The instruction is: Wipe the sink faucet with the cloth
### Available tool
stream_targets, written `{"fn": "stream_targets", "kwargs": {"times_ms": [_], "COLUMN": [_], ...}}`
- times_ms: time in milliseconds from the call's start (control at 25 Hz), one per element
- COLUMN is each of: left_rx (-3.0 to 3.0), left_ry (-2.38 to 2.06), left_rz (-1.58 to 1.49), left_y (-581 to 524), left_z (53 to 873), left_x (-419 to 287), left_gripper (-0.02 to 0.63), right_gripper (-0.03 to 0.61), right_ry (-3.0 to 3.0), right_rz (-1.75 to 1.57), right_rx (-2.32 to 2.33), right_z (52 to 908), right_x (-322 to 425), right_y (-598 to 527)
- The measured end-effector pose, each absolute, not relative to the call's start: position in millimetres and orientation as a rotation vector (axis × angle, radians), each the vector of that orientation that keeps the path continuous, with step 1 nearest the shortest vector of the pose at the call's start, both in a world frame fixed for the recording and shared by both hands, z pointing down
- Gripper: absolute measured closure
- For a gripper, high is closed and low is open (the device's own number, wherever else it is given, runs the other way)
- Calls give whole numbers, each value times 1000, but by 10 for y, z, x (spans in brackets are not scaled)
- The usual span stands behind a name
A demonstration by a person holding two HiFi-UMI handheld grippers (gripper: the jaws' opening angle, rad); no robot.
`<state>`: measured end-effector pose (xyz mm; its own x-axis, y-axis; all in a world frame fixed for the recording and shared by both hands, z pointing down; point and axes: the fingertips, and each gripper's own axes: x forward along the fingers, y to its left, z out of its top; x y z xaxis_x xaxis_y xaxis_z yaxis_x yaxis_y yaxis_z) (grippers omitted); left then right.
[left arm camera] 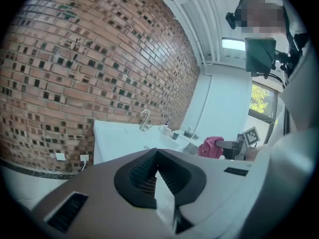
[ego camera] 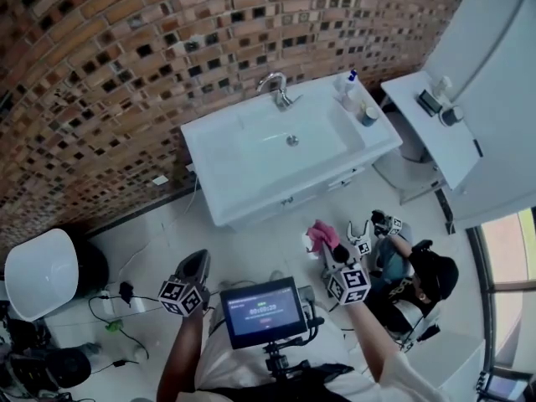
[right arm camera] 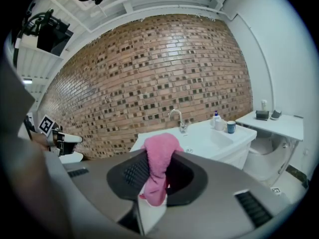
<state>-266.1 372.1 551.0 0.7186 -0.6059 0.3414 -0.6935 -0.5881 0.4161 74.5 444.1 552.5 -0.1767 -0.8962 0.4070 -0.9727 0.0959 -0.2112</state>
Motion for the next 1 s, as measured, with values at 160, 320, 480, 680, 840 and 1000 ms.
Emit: {"fn": "stream_targets", "kwargs": {"times_ms": [160,320,480,680,840,1000], "left_rx": [2389,2402,2405,2402,2408,2399], "left_ry": [-967,-948,-917,-905,-895,-883], "left_rz": [195,198,209,180,158,148], "left_y": [3652,3609,3560,3471,3386,3354], "left_z": [5450,5464,5530,5573,5610,5680], "left_x": [-2823,-2999,-3226,-3412,-3481,-3586], "left_gripper": [618,618,618,618,618,619], "right_gripper": [491,491,494,502,502,502], "right_ry": [-2166,-2203,-2203,-2188,-2189,-2186], "right_rz": [717,762,841,871,879,865], "right_rx": [1961,1991,2076,2128,2140,2096], "right_z": [5443,5365,5290,5222,5248,5171], "right_x": [592,390,219,74,-18,-247], "right_y": [4411,4348,4319,4357,4317,4258]}}
